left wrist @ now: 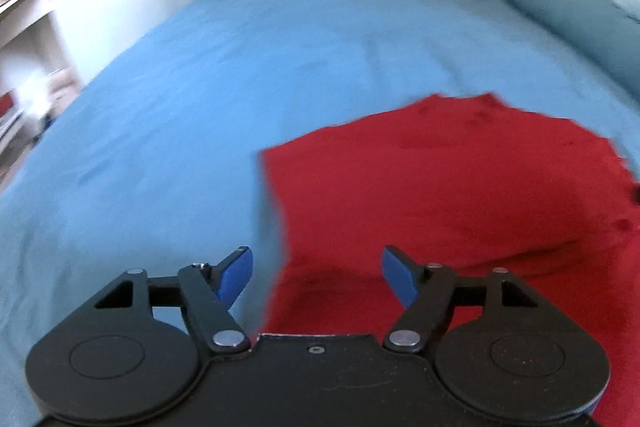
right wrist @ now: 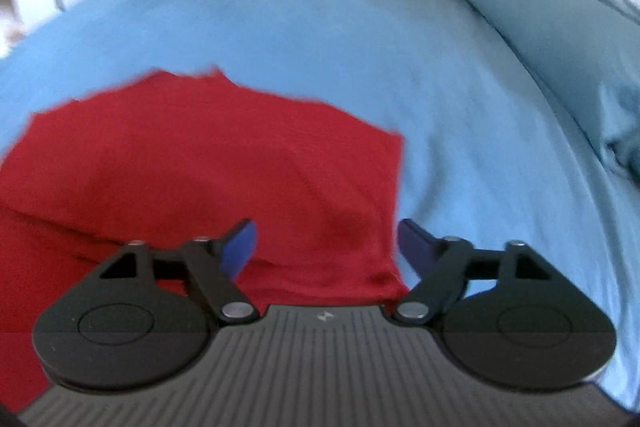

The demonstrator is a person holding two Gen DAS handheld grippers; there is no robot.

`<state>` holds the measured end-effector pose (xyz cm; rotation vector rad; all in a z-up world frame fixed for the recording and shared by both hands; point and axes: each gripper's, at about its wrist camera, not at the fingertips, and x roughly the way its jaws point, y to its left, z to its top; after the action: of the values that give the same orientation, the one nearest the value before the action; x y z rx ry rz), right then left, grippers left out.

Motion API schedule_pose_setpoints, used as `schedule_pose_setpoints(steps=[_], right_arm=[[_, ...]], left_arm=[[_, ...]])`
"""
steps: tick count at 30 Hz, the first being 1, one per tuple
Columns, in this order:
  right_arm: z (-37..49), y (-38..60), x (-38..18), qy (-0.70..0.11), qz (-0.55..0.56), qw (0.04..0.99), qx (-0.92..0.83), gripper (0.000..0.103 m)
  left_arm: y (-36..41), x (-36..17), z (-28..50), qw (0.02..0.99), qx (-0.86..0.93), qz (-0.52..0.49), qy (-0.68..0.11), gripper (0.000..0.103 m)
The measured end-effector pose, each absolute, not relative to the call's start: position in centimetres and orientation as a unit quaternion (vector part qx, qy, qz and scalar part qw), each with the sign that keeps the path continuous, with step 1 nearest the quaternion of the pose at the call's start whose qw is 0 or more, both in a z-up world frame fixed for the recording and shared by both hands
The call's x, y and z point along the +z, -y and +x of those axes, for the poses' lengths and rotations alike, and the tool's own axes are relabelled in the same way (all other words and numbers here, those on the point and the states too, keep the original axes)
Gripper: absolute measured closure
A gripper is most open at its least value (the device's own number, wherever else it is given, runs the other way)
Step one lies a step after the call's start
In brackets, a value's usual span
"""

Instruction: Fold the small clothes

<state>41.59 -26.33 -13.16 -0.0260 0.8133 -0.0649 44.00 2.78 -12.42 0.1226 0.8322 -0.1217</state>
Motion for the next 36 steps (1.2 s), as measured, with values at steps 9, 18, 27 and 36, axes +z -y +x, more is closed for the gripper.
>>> schedule_pose_setpoints(steps=[9, 18, 27, 36], right_arm=[[43.5, 27.8, -18.4, -0.418, 0.082, 0.903, -0.056, 0.006], [46.4, 27.0, -15.4, -0.382, 0.081, 0.92, -0.032, 0.005], [51.9, 29.3, -18.6, -0.415, 0.106, 0.9, -0.085, 0.0], [45.3, 30.9, -10.6, -0.363, 0.117, 0.924, -0.028, 0.0]], left_arm=[[-0.4, -16.0, 47.4, 0.892, -0.07, 0.051, -0.443, 0.026], [-1.1, -16.6, 47.1, 0.89, -0.07, 0.035, -0.45, 0.026], [-1.1, -16.4, 47.0, 0.89, -0.062, 0.041, -0.449, 0.025], [-2.7, -9.7, 40.7, 0.912, -0.031, 0.042, -0.407, 0.025]])
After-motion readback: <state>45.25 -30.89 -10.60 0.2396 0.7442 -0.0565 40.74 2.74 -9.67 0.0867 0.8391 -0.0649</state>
